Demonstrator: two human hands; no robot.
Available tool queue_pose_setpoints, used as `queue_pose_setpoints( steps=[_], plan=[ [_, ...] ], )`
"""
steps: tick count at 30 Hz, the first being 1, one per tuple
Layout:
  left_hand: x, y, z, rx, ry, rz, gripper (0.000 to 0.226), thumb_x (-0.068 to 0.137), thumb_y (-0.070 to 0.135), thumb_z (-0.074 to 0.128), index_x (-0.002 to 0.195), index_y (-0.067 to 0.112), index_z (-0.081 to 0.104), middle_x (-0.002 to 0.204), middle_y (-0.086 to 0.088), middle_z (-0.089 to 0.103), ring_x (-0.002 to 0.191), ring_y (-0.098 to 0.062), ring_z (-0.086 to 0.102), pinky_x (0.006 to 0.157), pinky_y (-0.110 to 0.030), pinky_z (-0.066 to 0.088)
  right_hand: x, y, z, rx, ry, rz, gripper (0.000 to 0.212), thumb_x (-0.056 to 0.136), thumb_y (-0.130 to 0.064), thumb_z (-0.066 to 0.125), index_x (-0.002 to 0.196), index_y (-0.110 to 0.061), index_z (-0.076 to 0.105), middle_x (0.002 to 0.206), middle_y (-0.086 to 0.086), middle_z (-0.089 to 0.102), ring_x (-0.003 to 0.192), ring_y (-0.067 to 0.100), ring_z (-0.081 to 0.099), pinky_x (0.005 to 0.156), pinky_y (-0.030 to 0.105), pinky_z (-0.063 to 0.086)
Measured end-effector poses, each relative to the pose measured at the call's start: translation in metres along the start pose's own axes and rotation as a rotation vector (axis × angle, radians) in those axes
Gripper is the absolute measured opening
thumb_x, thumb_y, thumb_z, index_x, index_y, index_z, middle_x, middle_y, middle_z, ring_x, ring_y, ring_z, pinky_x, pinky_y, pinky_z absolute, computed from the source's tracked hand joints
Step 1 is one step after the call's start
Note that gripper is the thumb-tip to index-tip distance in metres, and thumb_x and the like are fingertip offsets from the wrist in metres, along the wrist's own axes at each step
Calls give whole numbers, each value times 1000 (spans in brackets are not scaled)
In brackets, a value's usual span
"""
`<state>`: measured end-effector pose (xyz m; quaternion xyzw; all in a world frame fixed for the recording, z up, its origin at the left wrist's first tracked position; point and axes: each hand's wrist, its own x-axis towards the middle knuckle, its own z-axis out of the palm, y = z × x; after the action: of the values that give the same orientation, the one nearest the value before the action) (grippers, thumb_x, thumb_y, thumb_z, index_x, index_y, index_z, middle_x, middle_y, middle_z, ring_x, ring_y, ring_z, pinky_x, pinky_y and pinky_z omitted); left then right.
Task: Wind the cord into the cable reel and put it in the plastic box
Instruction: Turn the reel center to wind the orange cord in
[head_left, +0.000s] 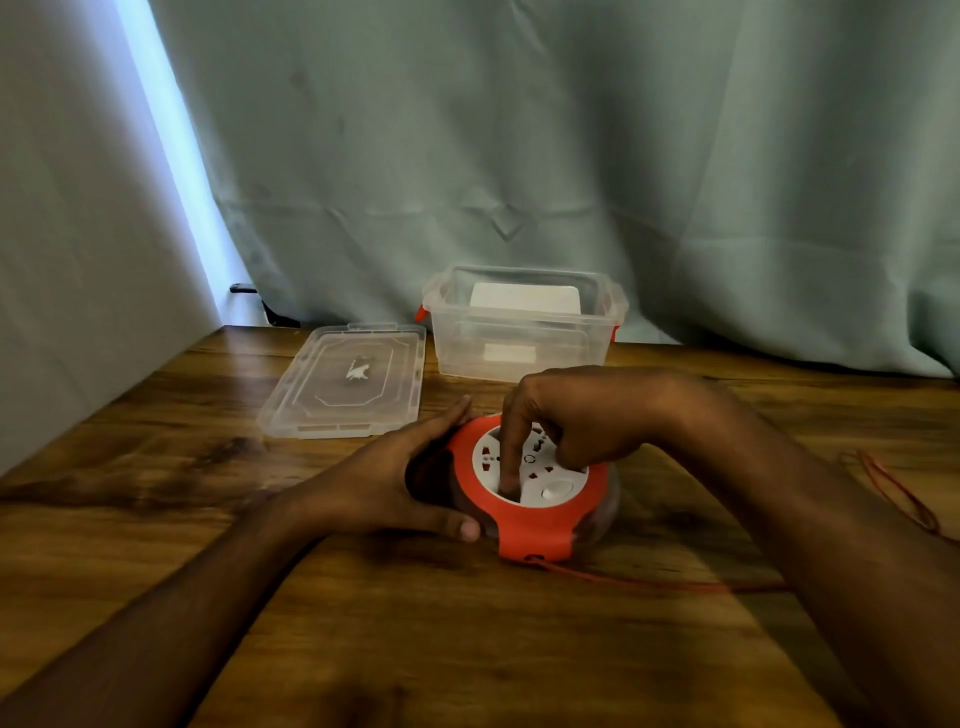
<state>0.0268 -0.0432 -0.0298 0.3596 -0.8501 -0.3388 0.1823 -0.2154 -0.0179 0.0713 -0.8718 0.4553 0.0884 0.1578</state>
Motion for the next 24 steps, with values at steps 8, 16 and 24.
queue_pose_setpoints(
  steps=[8,16,24],
  plan=[
    [1,0,0,4,1,-3,138,50,81,82,160,44,7,163,23,26,148,3,29,121,-24,32,-2,3,0,29,-18,4,67,80,-8,83,119,-60,66,138,-18,48,93,-2,50,71,19,52],
    [0,-1,-1,11,-1,-15,134,50,80,83,157,50,7,162,26,26,147,5,29,121,-25,33,-2,4,-3,23,13,45,58,75,-40,87,126,-56,64,105,-23,57,92,1,56,70,19,48],
    [0,1,-2,23,-10,-12,127,60,71,82,161,40,11,146,43,39,140,14,35,116,-17,34,4,10,-1,29,69,184,64,63,-61,87,121,-40,71,124,-13,64,90,13,72,64,27,63]
  ],
)
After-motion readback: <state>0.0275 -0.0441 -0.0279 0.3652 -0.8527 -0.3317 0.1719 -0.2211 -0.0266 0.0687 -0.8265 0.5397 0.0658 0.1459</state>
